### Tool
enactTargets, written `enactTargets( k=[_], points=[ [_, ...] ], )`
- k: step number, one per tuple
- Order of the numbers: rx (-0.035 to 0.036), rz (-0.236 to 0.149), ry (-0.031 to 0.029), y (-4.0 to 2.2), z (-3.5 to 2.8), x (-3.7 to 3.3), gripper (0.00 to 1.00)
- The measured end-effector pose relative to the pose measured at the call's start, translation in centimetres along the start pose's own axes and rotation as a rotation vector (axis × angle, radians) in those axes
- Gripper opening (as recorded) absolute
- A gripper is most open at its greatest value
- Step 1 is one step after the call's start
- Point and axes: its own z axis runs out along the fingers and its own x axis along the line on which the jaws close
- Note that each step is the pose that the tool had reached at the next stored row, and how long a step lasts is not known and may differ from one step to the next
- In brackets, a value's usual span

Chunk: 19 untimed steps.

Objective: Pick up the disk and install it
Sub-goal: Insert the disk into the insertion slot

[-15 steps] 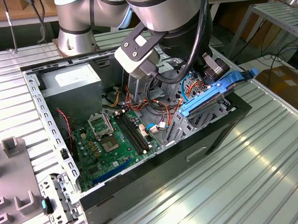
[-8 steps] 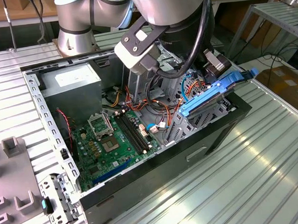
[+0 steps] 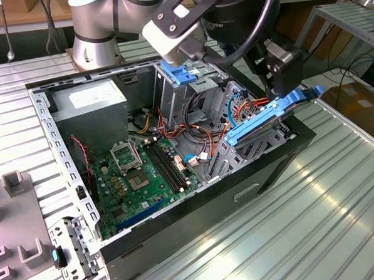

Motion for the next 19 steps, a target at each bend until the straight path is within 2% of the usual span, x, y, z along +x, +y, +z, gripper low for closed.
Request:
enactTargets(
  k=[1,2,5,7,8,9,11,12,14,15,17,19],
  points=[
    [-0.0126,0.0,0.0003,-0.26,-0.26,-0.01,0.94],
    [-0.0281,0.0,0.0009,-0.56,-0.58,-0.02,0.98],
    [-0.0651,0.0,0.0019,-1.13,-1.0,-0.03,0.99],
    [-0.0859,0.0,0.0019,-1.32,-0.95,-0.04,0.99],
    [-0.0939,0.002,0.0004,-1.44,-0.87,-0.04,0.99],
    [-0.1032,0.005,-0.004,-1.69,-0.67,-0.02,0.99],
    [-0.1114,0.009,-0.0097,-1.91,-0.48,0.15,0.99],
    [-0.1166,0.014,-0.0174,-2.03,-0.38,0.38,0.99],
    [-0.1215,0.029,-0.0388,-2.2,-0.28,1.35,0.99],
    [-0.1218,0.031,-0.0408,-2.22,-0.27,1.77,0.99],
    [-0.1239,0.031,-0.0409,-2.28,-0.18,3.02,0.99],
    [-0.1286,0.031,-0.0405,-2.33,-0.1,3.34,0.99]
  ],
)
